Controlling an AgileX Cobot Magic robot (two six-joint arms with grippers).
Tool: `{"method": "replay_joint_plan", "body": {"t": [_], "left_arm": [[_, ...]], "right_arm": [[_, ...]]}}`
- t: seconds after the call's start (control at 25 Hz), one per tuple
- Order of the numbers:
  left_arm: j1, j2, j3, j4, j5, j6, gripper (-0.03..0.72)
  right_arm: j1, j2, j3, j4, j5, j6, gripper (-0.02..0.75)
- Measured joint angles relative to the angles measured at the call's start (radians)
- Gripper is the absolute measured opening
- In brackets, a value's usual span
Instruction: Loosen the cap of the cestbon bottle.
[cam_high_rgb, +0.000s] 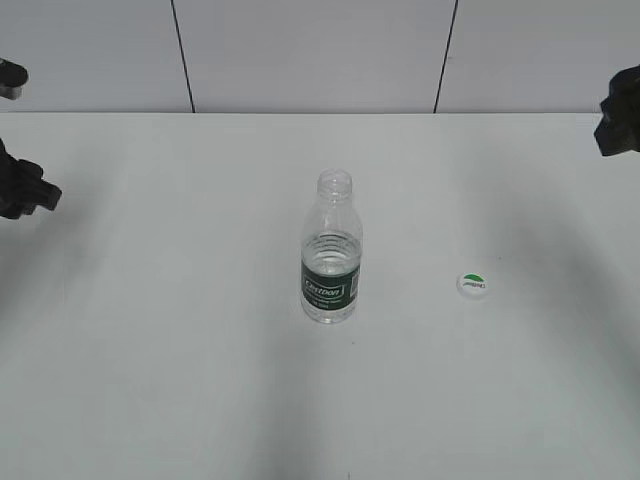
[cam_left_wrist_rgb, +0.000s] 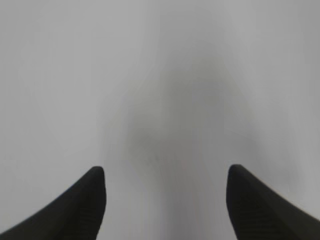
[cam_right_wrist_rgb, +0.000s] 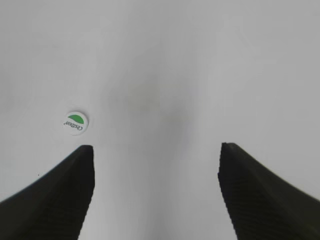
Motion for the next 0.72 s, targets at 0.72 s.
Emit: {"method": "replay_joint_plan", "body": {"t": [0.72], "left_arm": [[0.000, -0.290, 0.009, -0.646, 0.436, 0.501, 0.468]], "right_arm": [[-0.143, -0.124, 0.014, 0.083, 0.142, 0.013, 0.594]]}}
